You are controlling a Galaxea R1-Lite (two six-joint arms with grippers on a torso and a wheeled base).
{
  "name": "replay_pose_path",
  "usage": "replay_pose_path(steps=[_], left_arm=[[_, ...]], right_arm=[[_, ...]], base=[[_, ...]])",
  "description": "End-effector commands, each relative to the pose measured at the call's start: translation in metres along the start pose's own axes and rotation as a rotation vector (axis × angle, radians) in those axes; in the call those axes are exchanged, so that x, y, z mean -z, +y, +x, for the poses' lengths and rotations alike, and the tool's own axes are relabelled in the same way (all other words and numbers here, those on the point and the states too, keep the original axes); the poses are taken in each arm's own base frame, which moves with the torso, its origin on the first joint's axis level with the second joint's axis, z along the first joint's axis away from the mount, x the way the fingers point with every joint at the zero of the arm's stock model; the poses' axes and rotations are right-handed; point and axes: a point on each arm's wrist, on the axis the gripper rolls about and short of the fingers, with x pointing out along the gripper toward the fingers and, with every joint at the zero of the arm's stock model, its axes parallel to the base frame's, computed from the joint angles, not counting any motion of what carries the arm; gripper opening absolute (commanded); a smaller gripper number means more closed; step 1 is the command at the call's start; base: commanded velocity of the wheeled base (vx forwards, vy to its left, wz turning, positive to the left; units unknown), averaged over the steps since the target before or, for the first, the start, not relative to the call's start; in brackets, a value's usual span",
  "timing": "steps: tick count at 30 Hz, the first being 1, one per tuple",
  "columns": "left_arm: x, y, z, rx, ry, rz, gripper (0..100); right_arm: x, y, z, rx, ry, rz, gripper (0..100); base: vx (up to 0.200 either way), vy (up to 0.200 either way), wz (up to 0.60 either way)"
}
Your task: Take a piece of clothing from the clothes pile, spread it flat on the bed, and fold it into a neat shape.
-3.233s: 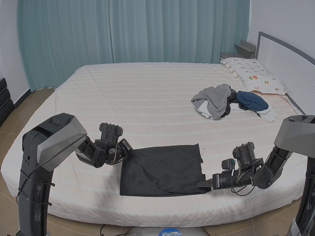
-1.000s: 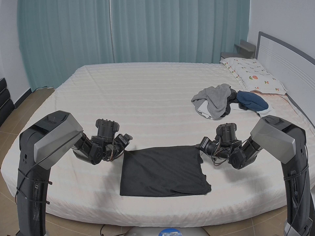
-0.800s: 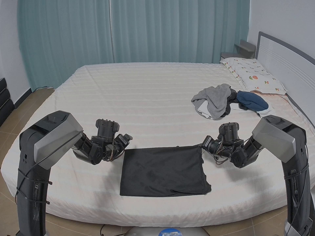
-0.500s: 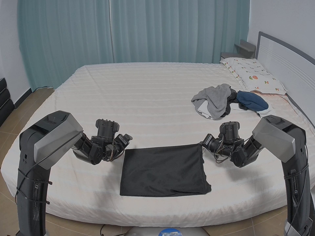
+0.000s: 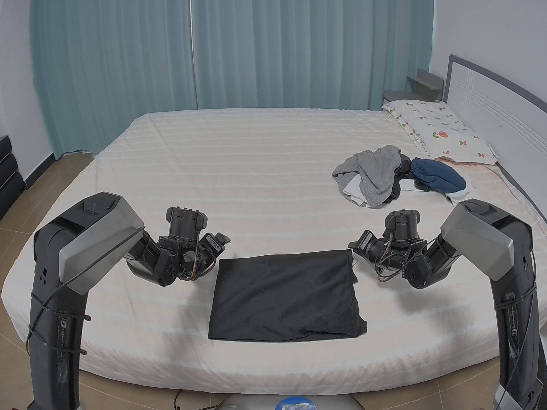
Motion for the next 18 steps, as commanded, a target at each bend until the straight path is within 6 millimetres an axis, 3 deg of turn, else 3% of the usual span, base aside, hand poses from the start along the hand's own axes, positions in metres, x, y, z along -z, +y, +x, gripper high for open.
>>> replay_pose_path(steps=[1,12,13,18], left_arm=[[0.001,-0.001,-0.001,0.004,0.001,0.001,100],[0.013,-0.01,0.002,0.054,0.073,0.03,100],[0.015,-0.01,0.003,0.053,0.076,0.036,0],[0.018,-0.008,0.007,0.046,0.073,0.05,0]], right_arm=[[0.001,0.0,-0.001,0.004,0.005,-0.001,100],[-0.001,0.003,-0.017,-0.003,0.01,0.004,100],[0.0,0.003,-0.017,-0.001,0.013,0.002,100],[0.003,0.002,-0.018,0.003,0.02,0.002,100]], base=[[0.0,0.0,0.0],[0.0,0.0,0.0],[0.0,0.0,0.0],[0.0,0.0,0.0]])
